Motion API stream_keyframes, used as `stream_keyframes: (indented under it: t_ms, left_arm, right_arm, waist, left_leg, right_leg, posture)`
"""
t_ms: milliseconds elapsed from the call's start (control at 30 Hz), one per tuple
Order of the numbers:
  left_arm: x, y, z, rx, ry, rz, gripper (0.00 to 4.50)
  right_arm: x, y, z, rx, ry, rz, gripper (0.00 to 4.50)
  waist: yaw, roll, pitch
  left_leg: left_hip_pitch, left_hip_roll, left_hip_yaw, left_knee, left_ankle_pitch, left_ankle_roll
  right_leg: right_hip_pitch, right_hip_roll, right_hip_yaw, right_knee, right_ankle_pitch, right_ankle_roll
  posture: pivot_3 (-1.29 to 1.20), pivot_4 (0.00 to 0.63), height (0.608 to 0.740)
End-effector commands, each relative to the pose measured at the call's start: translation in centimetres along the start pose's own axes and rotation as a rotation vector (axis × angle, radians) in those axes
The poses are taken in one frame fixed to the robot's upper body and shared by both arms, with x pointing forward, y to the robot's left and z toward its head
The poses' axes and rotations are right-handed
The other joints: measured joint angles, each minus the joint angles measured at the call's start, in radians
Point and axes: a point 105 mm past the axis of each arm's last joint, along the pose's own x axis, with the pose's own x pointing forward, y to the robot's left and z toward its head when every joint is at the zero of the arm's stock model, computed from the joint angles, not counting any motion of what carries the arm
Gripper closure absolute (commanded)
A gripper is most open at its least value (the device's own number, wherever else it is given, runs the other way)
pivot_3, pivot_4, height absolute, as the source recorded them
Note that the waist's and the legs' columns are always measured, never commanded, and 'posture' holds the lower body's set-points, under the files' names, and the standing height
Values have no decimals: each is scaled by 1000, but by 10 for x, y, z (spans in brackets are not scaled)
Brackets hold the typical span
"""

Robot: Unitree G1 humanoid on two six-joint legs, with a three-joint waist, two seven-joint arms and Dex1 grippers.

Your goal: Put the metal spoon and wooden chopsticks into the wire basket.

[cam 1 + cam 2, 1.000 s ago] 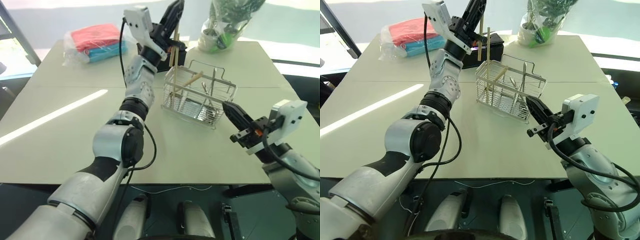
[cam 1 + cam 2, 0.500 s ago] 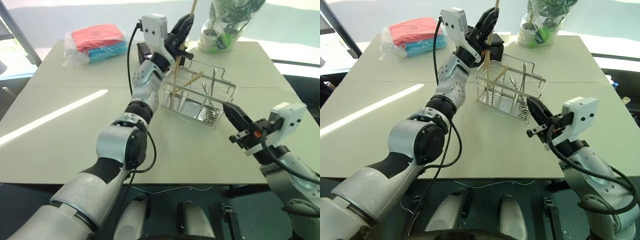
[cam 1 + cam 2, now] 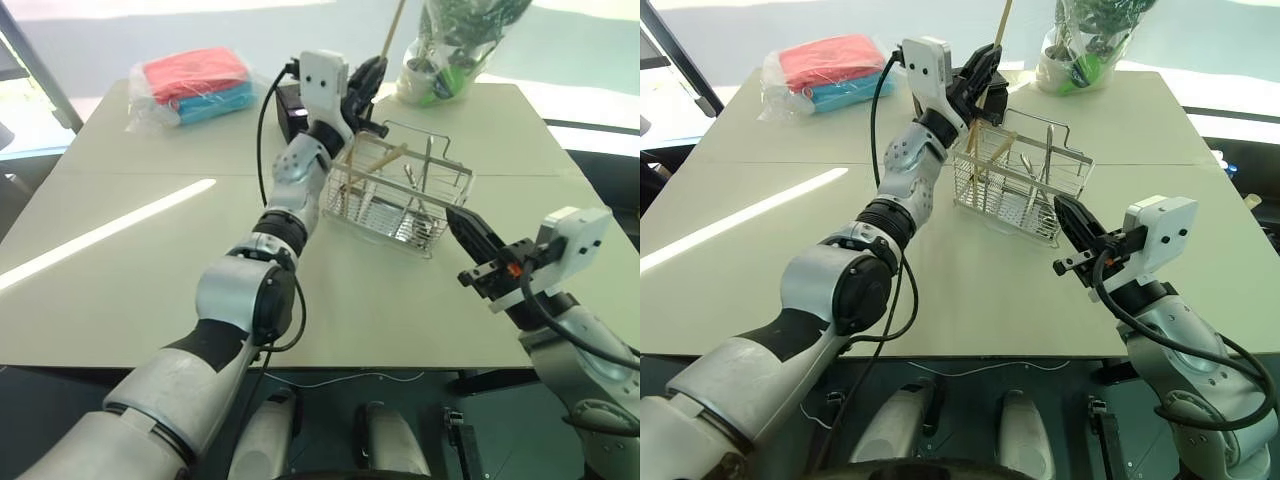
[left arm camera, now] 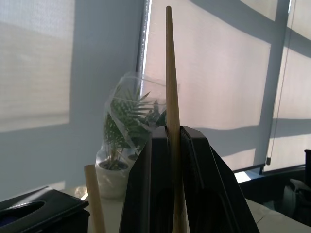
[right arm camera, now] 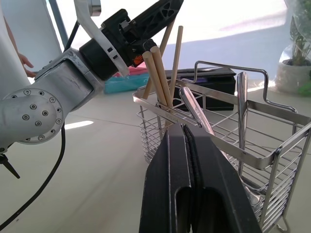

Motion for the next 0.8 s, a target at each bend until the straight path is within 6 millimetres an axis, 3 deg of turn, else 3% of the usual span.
stream_keyframes:
  t_ms: [33,267,400,567,600,800]
  left_arm:
    - [7,-8,10,35,-30,-21,4472]
    - [5,-6,6,28,-15,-16,4472]
    - [4,-4,3,23,-6,-5,2944]
    - [3,-3,2,21,-3,2,373]
    - [2,-2,2,19,-4,4,25]
    - [5,2,12,10,-38,13,25]
  right_arm:
    - [-2,10,15,-23,-70,30,4500]
    - [-2,10,15,-23,-71,27,4500]
    - [-1,10,15,-25,-72,28,4500]
    - [-1,10,15,-27,-73,30,4500]
    - [-1,10,15,-27,-72,31,4500]
    - [0,9,15,-27,-70,33,4500]
  waist:
    - [0,0,0]
    - [0,0,0]
    - [0,0,0]
    - [0,0,0]
    - [0,0,0]
    - [0,0,0]
  left_leg:
    - [0,0,0,0,0,0]
    - [0,0,0,0,0,0]
    - [0,0,0,0,0,0]
    - [0,0,0,0,0,0]
    - [0,0,0,0,0,0]
    - [0,0,0,0,0,0]
  right_leg:
    - [0,0,0,0,0,0]
    - [0,0,0,0,0,0]
    - [0,0,0,0,0,0]
    - [0,0,0,1,0,0]
    - [0,0,0,1,0,0]
    - [0,0,0,1,0,0]
  posture:
    - [0,150,740]
    - [0,150,740]
    - [0,150,740]
    - [0,150,740]
    - [0,150,740]
    - [0,150,740]
